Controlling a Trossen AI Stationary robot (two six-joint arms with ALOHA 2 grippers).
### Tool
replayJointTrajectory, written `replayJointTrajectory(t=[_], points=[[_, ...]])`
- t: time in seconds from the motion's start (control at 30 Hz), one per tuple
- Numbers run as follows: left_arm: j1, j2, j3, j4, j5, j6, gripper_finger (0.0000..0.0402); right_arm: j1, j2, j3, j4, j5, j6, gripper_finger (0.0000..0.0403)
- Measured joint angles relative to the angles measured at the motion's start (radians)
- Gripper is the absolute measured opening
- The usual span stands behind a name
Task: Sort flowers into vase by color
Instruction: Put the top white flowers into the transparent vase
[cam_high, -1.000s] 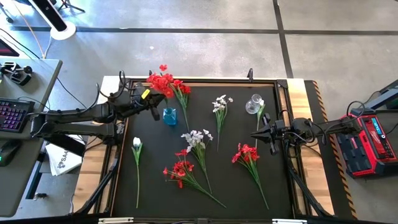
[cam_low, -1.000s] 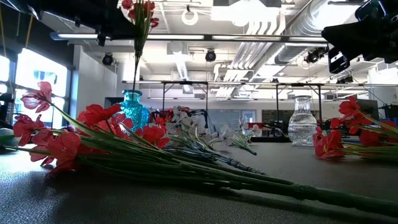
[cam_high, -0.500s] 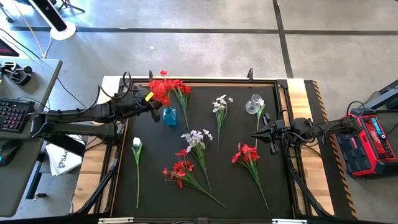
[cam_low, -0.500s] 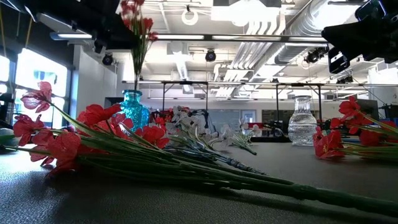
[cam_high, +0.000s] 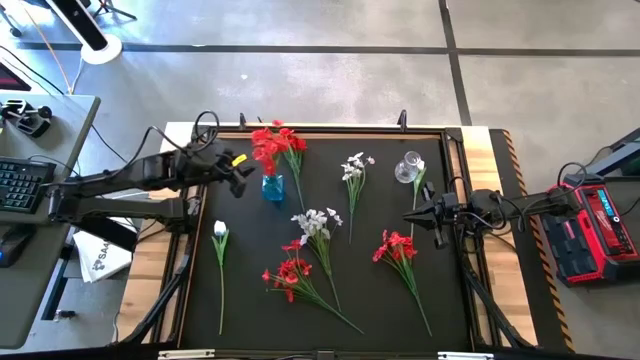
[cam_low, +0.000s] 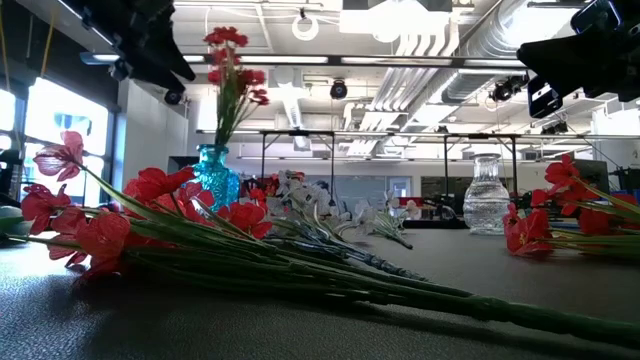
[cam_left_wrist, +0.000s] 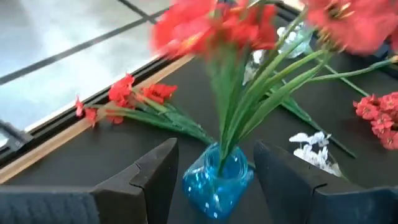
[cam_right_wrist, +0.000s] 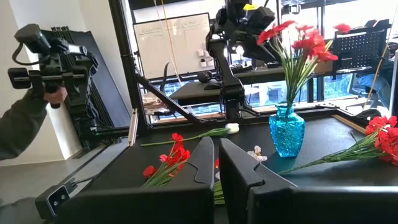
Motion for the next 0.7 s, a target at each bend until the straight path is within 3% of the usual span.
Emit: replayJointTrajectory(t=[0.17, 0.37, 0.7], points=[[0.000, -0.001, 0.055, -0.135, -0.003, -0.035, 0.0197, 0.000, 0.000, 0.000, 0.000, 0.000, 0.000, 0.0000], [-0.035, -0.006, 0.057, -0.161, -0.034, -0.105, 0.0197, 0.000, 0.000, 0.000, 0.000, 0.000, 0.000, 0.0000], [-0.323, -0.011, -0.048, -0.014, -0.243, -0.215, 0.0197, 0.000, 0.000, 0.000, 0.000, 0.000, 0.000, 0.0000]])
